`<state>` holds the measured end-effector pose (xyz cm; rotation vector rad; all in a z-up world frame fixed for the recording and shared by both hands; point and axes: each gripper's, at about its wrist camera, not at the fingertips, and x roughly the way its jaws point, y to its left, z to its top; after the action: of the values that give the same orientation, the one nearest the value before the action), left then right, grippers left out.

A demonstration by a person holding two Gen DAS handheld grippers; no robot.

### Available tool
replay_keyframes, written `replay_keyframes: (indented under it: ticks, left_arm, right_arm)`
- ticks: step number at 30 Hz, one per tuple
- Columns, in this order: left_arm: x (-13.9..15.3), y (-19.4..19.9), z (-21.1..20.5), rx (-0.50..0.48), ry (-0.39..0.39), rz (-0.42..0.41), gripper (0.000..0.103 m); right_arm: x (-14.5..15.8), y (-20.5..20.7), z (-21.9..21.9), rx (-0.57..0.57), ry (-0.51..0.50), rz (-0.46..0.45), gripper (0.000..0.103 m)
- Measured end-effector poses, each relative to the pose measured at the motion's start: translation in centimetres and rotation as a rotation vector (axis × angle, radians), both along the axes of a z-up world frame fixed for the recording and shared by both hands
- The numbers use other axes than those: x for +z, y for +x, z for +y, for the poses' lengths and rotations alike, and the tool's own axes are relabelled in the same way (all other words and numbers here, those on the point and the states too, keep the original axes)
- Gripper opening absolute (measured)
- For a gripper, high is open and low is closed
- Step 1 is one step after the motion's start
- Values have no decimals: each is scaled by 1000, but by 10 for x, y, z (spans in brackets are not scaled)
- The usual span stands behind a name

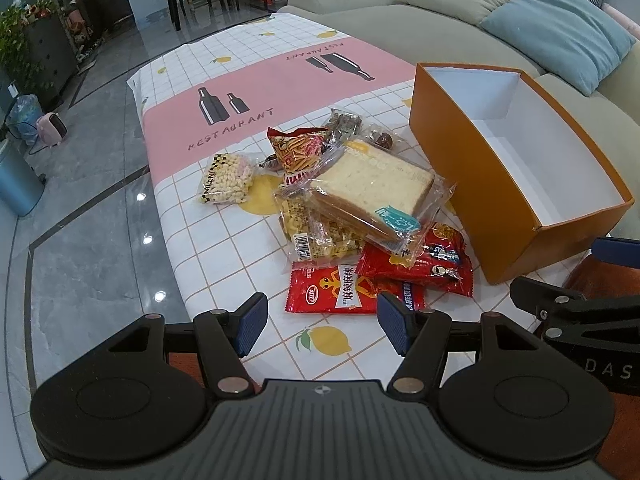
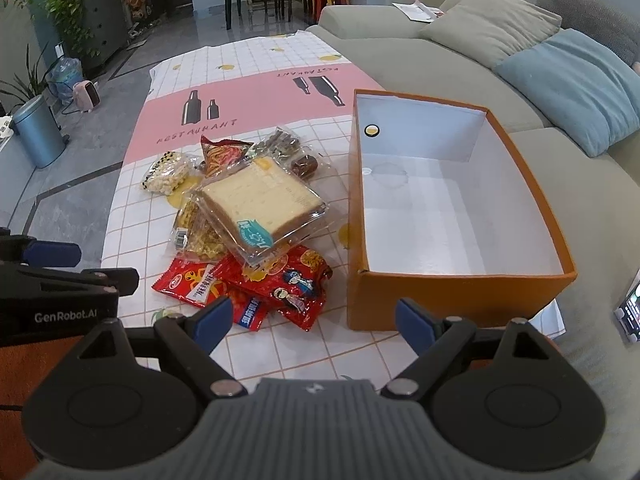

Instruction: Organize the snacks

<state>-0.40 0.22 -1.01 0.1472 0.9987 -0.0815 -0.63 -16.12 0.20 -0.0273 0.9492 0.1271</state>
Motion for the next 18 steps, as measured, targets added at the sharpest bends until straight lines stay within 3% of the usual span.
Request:
replay_keyframes:
  ticks: [18]
  left_arm:
    - [-1, -1, 0, -11, -6, -2, 74]
  right_arm:
    - [0, -2, 3, -6, -18, -5, 86]
